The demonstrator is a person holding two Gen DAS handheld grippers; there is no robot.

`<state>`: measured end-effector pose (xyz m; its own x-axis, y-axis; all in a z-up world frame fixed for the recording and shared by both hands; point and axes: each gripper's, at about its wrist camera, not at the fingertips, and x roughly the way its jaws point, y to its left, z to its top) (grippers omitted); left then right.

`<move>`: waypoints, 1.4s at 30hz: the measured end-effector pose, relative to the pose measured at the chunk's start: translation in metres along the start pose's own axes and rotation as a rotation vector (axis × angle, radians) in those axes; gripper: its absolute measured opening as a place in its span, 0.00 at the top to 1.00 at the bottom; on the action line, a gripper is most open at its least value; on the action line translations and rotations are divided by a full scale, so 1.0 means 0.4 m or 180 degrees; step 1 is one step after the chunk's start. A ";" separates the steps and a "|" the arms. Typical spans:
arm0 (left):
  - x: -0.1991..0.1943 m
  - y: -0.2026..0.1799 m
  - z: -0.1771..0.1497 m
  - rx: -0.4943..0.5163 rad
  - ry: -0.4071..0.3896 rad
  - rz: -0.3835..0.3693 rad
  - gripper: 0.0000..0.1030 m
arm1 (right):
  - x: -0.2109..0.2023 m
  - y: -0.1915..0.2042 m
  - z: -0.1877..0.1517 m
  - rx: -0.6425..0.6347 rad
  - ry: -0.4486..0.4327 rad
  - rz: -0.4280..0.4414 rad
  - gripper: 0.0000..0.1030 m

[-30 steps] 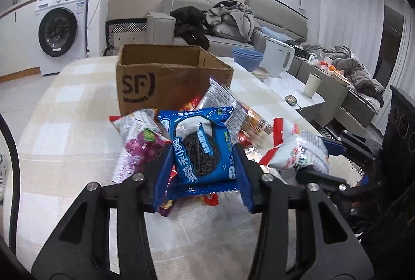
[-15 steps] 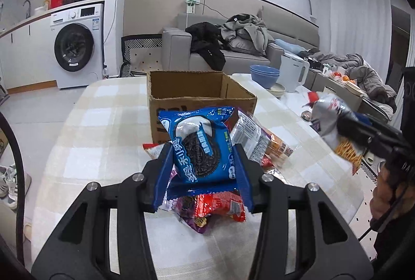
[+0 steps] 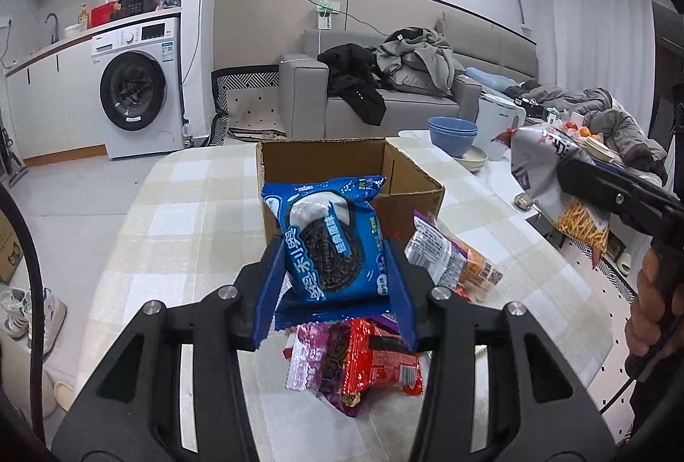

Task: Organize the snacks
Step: 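Carry the noodle bag and Oreo pack into the SF box with both grippers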

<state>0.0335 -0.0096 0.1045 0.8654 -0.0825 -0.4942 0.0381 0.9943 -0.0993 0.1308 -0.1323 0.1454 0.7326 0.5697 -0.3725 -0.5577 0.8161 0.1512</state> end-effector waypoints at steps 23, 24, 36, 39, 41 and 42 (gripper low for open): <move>0.167 0.042 0.153 -0.0046 0.0080 0.0044 0.59 | 0.204 -0.066 0.063 -0.0018 0.0287 -0.0074 0.50; 0.177 0.043 0.158 -0.0048 0.0087 0.0036 0.59 | 0.214 -0.071 0.064 -0.0014 0.0302 -0.0078 0.50; 0.341 0.061 0.214 -0.0047 0.0194 0.0005 0.59 | 0.337 -0.127 0.066 0.0013 0.0435 -0.0123 0.50; 0.377 0.069 0.224 -0.0058 0.0225 -0.0010 0.59 | 0.360 -0.137 0.070 0.0008 0.0441 -0.0121 0.50; 0.397 0.070 0.227 -0.0048 0.0237 -0.0001 0.59 | 0.376 -0.142 0.073 -0.0007 0.0438 -0.0124 0.50; 0.407 0.074 0.229 -0.0048 0.0243 0.0000 0.59 | 0.382 -0.144 0.074 -0.0027 0.0432 -0.0139 0.50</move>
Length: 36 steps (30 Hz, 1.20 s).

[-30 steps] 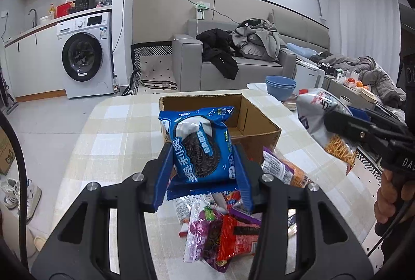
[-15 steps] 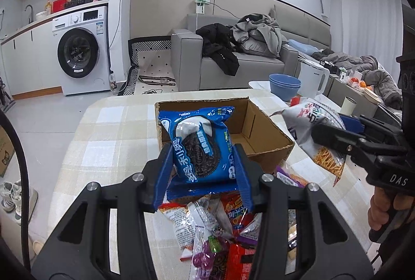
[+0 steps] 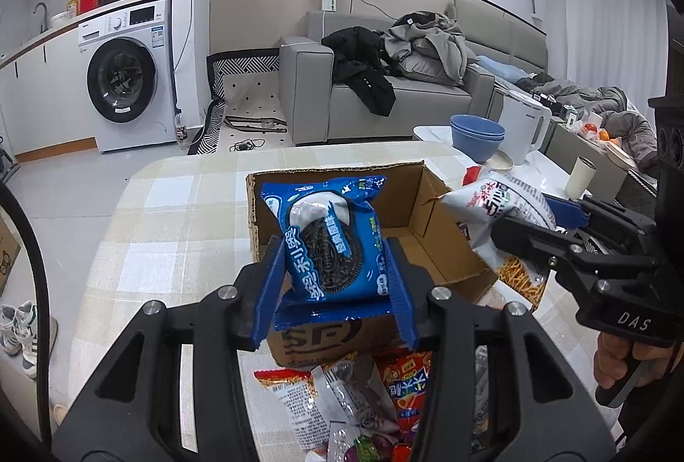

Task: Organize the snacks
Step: 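Carry the noodle bag and Oreo pack into the SF box with both grippers, then open both grippers to drop the packs into the box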

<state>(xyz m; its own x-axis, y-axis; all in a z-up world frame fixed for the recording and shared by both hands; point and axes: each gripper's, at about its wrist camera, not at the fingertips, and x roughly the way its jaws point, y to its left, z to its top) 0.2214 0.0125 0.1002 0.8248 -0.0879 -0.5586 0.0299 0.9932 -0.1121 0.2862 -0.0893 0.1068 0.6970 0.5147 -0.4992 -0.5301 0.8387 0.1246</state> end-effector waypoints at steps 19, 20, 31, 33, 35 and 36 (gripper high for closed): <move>0.172 0.035 0.033 0.0021 0.0159 0.0006 0.59 | 0.113 -0.027 0.020 -0.0166 0.0093 -0.0039 0.50; 0.179 0.035 0.035 0.0021 0.0166 0.0012 0.58 | 0.117 -0.027 0.022 -0.0181 0.0096 -0.0050 0.50; 0.234 0.033 0.020 0.0006 0.0276 0.0048 0.58 | 0.160 -0.033 0.018 -0.0188 0.0162 -0.0063 0.50; 0.243 0.033 0.017 0.0018 0.0297 0.0070 0.58 | 0.163 -0.032 0.019 -0.0212 0.0171 -0.0069 0.50; 0.248 0.033 0.016 0.0019 0.0300 0.0081 0.58 | 0.163 -0.026 0.016 -0.0221 0.0170 -0.0067 0.50; 0.246 0.036 0.016 0.0016 0.0290 0.0073 0.58 | 0.163 -0.026 0.020 -0.0217 0.0174 -0.0057 0.49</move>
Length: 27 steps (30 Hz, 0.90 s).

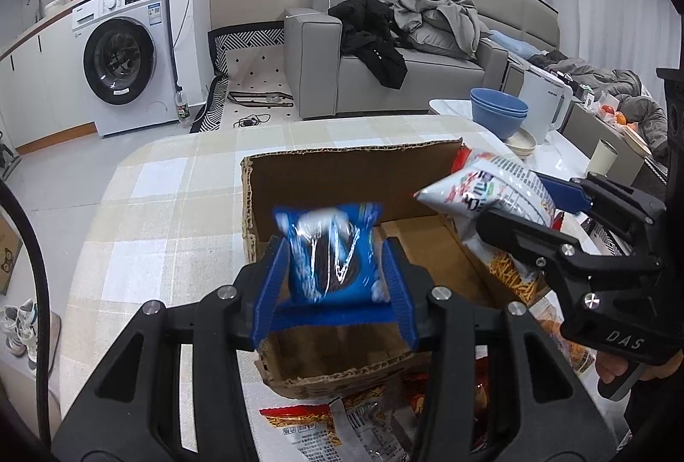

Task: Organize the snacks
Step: 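Open both grippers to drop the packs into the box, then move the right gripper back over the snack pile toward the cracker pack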

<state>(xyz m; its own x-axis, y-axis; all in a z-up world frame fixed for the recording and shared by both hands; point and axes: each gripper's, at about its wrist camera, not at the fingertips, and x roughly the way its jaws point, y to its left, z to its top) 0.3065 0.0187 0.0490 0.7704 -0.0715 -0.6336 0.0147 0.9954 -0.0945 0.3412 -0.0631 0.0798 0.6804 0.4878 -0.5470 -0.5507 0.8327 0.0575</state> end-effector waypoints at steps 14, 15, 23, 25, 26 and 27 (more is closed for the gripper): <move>-0.139 0.011 -0.020 -0.0100 -0.0223 -0.0139 0.02 | -0.141 -0.018 -0.005 0.0123 -0.0232 0.0067 0.00; -0.154 0.015 -0.026 -0.0115 -0.0249 -0.0152 0.01 | -0.154 -0.018 -0.009 0.0142 -0.0230 0.0086 0.00; -0.266 0.025 -0.093 -0.0130 -0.0313 -0.0080 0.01 | -0.236 -0.002 -0.064 0.0174 -0.0245 0.0014 0.00; -0.287 0.030 -0.116 -0.0132 -0.0310 -0.0059 0.01 | -0.256 -0.001 -0.084 0.0194 -0.0249 -0.0011 0.00; -0.297 0.032 -0.127 -0.0136 -0.0306 -0.0045 0.01 | -0.264 -0.001 -0.092 0.0204 -0.0259 -0.0023 0.00; -0.307 0.035 -0.140 -0.0142 -0.0298 -0.0033 0.01 | -0.275 -0.001 -0.102 0.0214 -0.0271 -0.0042 0.00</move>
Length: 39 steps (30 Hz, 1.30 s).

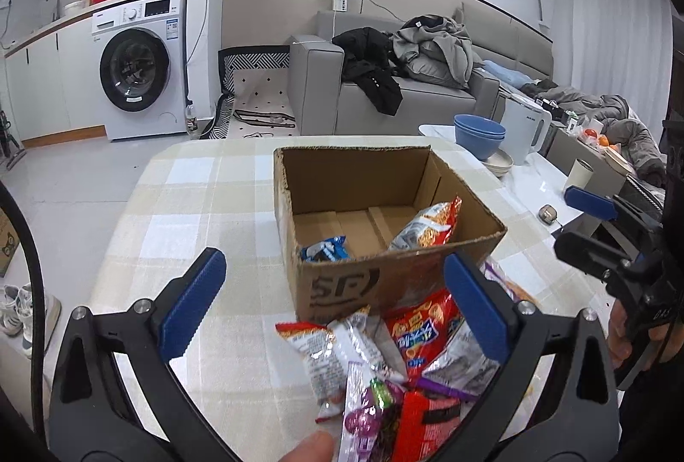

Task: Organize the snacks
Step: 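Move the right gripper back over the snack pile toward the cracker pack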

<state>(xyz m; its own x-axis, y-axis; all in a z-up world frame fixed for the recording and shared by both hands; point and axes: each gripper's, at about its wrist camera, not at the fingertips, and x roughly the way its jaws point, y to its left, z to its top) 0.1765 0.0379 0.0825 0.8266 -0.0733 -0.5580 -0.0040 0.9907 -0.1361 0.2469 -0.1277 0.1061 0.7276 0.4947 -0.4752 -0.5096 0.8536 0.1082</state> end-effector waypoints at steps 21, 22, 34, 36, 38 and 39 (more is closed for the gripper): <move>-0.117 -0.015 -0.154 0.0043 0.0112 0.0134 0.01 | -0.095 -0.023 -0.196 0.0326 0.0303 -0.0175 0.00; -0.118 -0.015 -0.157 0.0039 0.0118 0.0140 0.01 | -0.093 -0.020 -0.206 0.0319 0.0339 -0.0178 0.00; -0.099 -0.006 -0.220 0.0031 0.0246 0.0128 0.01 | -0.058 0.016 -0.269 0.0177 0.0718 -0.0182 0.00; -0.090 -0.003 -0.228 0.0026 0.0291 0.0119 0.01 | -0.043 0.021 -0.277 0.0161 0.0812 -0.0169 0.00; -0.085 -0.003 -0.231 0.0038 0.0305 0.0149 0.01 | -0.028 0.032 -0.288 0.0115 0.0911 -0.0161 0.00; -0.083 -0.001 -0.233 0.0031 0.0303 0.0150 0.01 | -0.021 0.037 -0.294 0.0096 0.0955 -0.0151 0.00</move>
<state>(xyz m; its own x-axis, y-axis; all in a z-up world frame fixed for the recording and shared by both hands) 0.0965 0.0293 0.0247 0.7685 -0.0366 -0.6388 -0.0358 0.9943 -0.1000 0.1793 -0.1386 0.0089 0.5798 0.3876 -0.7167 -0.4612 0.8813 0.1035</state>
